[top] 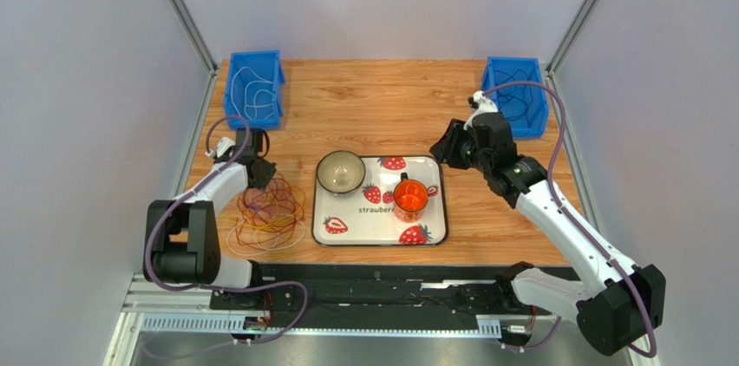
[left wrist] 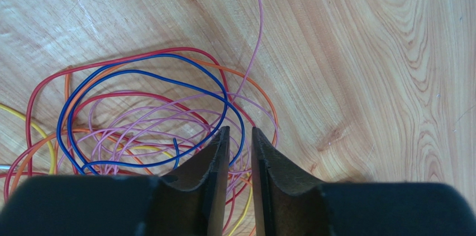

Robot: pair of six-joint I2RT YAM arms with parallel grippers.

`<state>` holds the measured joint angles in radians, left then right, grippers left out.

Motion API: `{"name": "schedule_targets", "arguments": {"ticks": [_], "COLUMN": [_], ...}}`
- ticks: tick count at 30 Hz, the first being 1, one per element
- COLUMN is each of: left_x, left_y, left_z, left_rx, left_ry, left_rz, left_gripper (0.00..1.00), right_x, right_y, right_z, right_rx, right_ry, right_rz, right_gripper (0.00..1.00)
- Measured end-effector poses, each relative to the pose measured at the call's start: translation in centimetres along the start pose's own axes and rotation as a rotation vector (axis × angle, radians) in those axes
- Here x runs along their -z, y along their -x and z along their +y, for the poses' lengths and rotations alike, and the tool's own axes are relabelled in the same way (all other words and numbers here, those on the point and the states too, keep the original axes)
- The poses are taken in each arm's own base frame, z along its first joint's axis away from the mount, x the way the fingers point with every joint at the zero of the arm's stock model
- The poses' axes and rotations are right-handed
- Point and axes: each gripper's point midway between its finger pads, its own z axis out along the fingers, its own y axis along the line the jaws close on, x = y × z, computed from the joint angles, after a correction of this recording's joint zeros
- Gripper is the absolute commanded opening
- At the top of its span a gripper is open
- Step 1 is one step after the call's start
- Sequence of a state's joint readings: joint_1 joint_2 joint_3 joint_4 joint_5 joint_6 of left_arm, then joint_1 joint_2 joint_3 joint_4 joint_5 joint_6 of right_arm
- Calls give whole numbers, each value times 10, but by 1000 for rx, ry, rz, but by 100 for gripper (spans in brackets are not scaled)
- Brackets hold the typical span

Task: Untangle the cables
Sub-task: Place the cable in the bin, then pick up the cable from the cable.

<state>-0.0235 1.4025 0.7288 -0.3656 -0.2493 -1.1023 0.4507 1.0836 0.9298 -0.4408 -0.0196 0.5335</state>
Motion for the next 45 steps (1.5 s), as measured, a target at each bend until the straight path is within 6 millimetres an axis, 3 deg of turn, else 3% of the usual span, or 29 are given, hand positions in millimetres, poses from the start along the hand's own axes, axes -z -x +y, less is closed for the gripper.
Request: {"name": "schedule_targets", "arguments": {"ticks": [5,10,17,29,36,45], "left_x": [0,0,-1,-9,-11,-11], "left_y": [0,0,0,-4,-4,-5], "left_z": [0,0,1,7,5,3], "left_rx": [-3,-7,-8,-11,-15,-29], "left_ry": [-3,-3,2,32,23,11], "left_rz": [-1,-1,1,15,22,27], "left_gripper": [10,8,18,20,29,29], "right_x": [0,0,0,0,-1,-2], "right_y": [-1,-2,-2,-2,-7,-8], "right_z": [-1,-1,-1,-1,-5,-5], "right_rx": [0,0,0,0,0,0], "right_ry": [-4,-4,-5,-5,-13,-14], "right_rz": [6,6,6,7,19,21], "right_gripper": [37,37,37,37,37,37]}}
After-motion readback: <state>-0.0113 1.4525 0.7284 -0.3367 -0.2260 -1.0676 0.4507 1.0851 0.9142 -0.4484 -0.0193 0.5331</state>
